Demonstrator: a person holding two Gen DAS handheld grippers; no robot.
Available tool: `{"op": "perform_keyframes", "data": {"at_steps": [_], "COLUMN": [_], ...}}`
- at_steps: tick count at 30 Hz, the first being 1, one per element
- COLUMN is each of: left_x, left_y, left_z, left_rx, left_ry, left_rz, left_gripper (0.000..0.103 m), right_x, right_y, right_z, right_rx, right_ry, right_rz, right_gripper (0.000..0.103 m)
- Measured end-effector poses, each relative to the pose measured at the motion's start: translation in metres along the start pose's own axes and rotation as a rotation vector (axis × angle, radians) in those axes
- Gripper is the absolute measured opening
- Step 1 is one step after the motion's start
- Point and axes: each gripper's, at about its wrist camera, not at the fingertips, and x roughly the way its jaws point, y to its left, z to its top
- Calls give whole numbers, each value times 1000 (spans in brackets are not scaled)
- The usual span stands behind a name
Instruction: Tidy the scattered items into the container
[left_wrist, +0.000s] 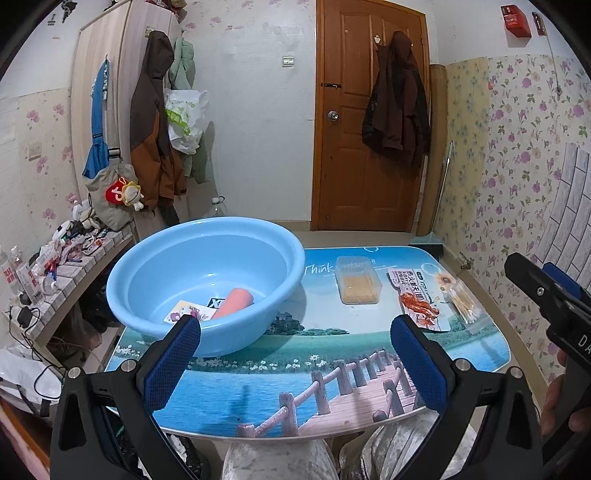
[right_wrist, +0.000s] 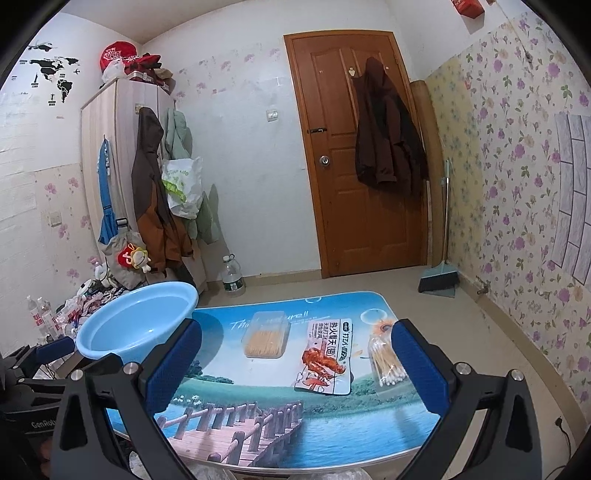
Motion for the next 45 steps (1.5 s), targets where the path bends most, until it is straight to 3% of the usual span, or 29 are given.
{"op": "perform_keyframes", "data": {"at_steps": [26, 41, 45], "left_x": [40, 100, 122], "left_y": [-30, -73, -80], "left_z": [-4, -1, 7], "left_rx": [52, 91, 78], "left_ry": [79, 163, 182], "left_rz": [-42, -81, -58], "left_gripper": [103, 103, 103], "right_x": [32, 76, 94], "right_y": [-40, -91, -101], "right_z": [-16, -27, -29], "right_rx": [32, 17, -29], "right_ry": [61, 117, 147], "right_rz": [-70, -167, -192], "right_gripper": [103, 103, 103]}}
